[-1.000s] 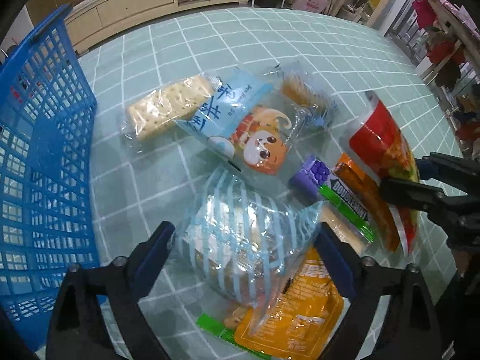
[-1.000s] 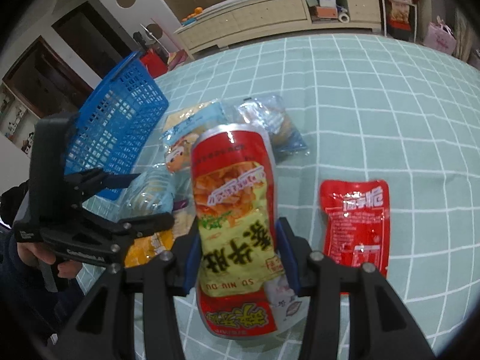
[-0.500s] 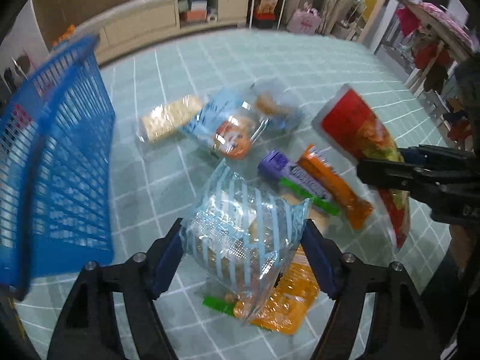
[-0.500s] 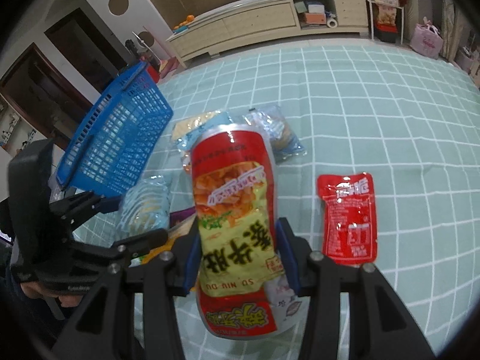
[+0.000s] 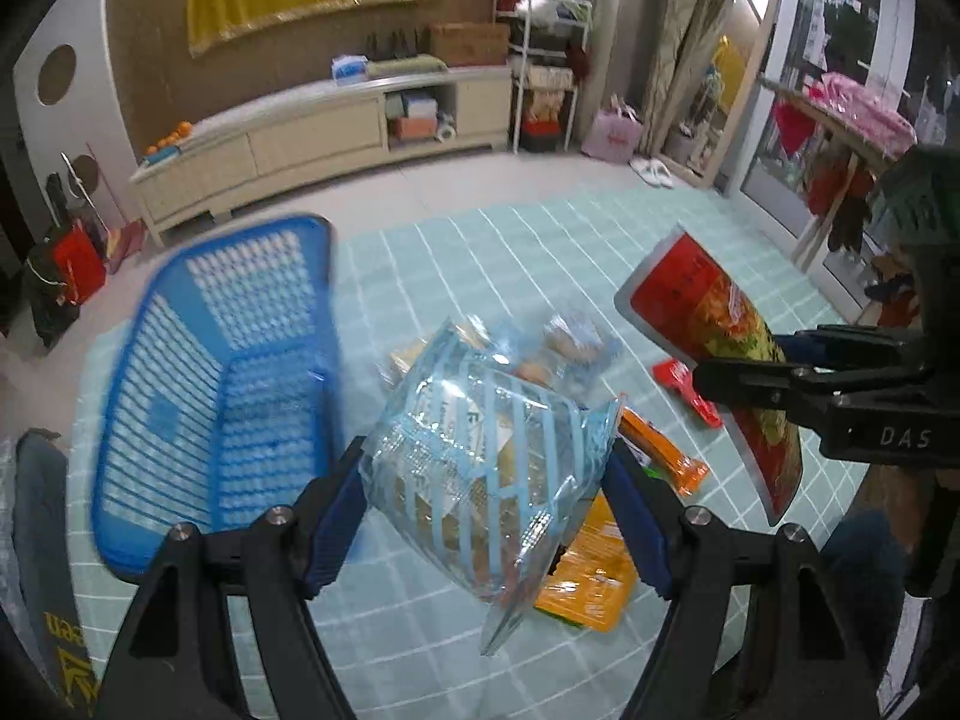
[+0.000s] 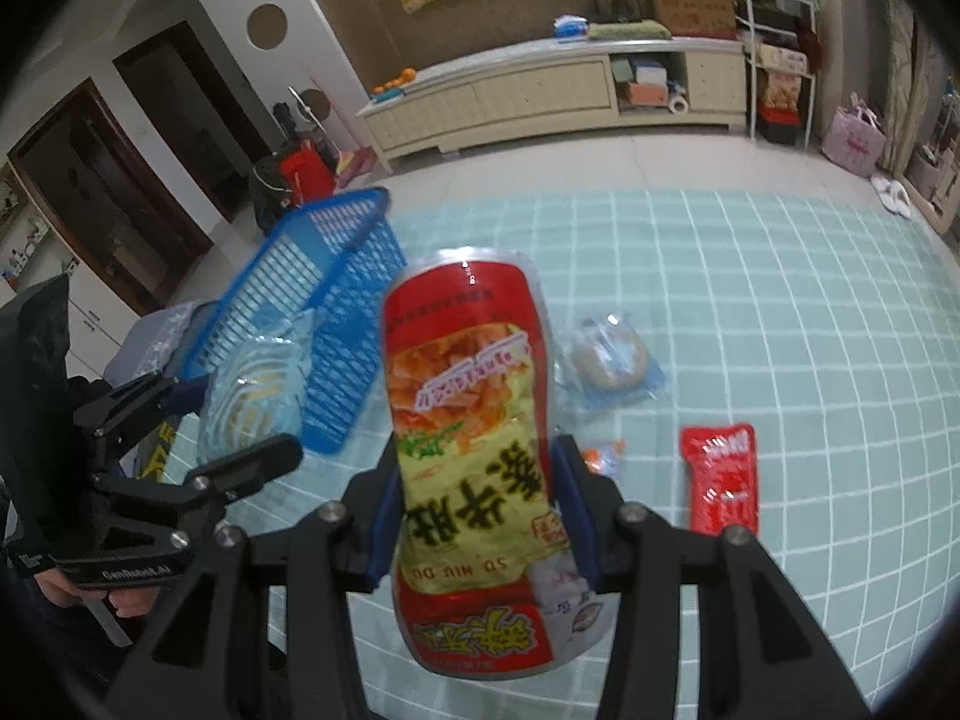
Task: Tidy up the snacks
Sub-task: 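Carry both held bags over the blue basket with both tools, then open both tools to drop the bags into the blue basket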
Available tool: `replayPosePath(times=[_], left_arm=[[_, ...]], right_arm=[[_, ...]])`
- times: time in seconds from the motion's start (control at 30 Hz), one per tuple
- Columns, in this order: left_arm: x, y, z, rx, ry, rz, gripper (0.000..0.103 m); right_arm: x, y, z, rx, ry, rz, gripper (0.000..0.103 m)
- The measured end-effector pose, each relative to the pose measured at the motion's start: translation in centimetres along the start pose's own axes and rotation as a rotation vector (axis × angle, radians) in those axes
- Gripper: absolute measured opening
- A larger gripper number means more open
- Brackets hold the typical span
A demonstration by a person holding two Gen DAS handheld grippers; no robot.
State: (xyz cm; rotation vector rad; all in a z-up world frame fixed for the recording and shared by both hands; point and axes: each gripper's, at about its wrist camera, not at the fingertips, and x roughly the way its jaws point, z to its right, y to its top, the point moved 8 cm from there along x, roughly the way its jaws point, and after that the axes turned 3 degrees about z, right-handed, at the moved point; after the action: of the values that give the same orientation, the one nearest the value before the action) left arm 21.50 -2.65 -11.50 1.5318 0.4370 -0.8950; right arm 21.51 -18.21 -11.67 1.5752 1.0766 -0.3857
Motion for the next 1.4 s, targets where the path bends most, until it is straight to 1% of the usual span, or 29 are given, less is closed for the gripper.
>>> replayPosePath(times=[0.1, 0.2, 0.4, 0.5, 0.67, 0.83, 0.97, 1.03, 1.13, 1.27, 1.4], left_arm=[[-1.2, 1.1, -1.9, 0.006, 0.038, 0.028, 0.074], [-2.3, 1.9, -5.1, 0.0, 0.081, 0.044, 0.074], [-2.8, 3.5, -10.1, -0.016, 0.153, 0.053, 0.074], [-3.0, 3.7, -12.2, -0.029, 0.171, 0.049, 0.074], [-2.0, 3.5, -15.7, -0.061, 0.183, 0.028, 0.074], [-1.0, 2.8, -18.3, -0.107, 0.171, 0.008, 0.074], [-0.2, 2.4, -19.3, -0.124, 0.155, 0.003, 0.074], [0.2, 2.4, -19.5, -0.112, 0.142, -0.005, 0.074], [1.0, 2.5, -19.5, -0.098, 0.145, -0.019, 0.075], [1.9, 2.7, -19.3, -0.082, 0.111, -0.028, 0.076], [2.4, 2.8, -19.8, -0.064, 0.127, -0.024, 0.077]], right_arm=[[0.5, 1.3, -1.8, -0.008, 0.013, 0.008, 0.051], [1.5, 3.0, -4.0, -0.011, 0.03, 0.012, 0.051], [4.3, 5.5, -8.1, -0.053, 0.035, -0.005, 0.051], [5.7, 6.6, -9.7, -0.065, 0.052, -0.02, 0.051], [8.3, 7.7, -11.9, -0.094, 0.043, -0.052, 0.051], [11.1, 8.0, -13.4, -0.063, 0.053, -0.102, 0.051], [12.9, 8.7, -14.2, -0.051, 0.038, -0.125, 0.051], [14.0, 8.9, -14.5, -0.047, 0.038, -0.145, 0.051], [15.0, 8.8, -14.7, -0.05, 0.028, -0.166, 0.052], [15.8, 9.1, -15.1, -0.075, 0.021, -0.155, 0.052], [16.4, 10.0, -15.5, -0.119, -0.012, -0.141, 0.053]])
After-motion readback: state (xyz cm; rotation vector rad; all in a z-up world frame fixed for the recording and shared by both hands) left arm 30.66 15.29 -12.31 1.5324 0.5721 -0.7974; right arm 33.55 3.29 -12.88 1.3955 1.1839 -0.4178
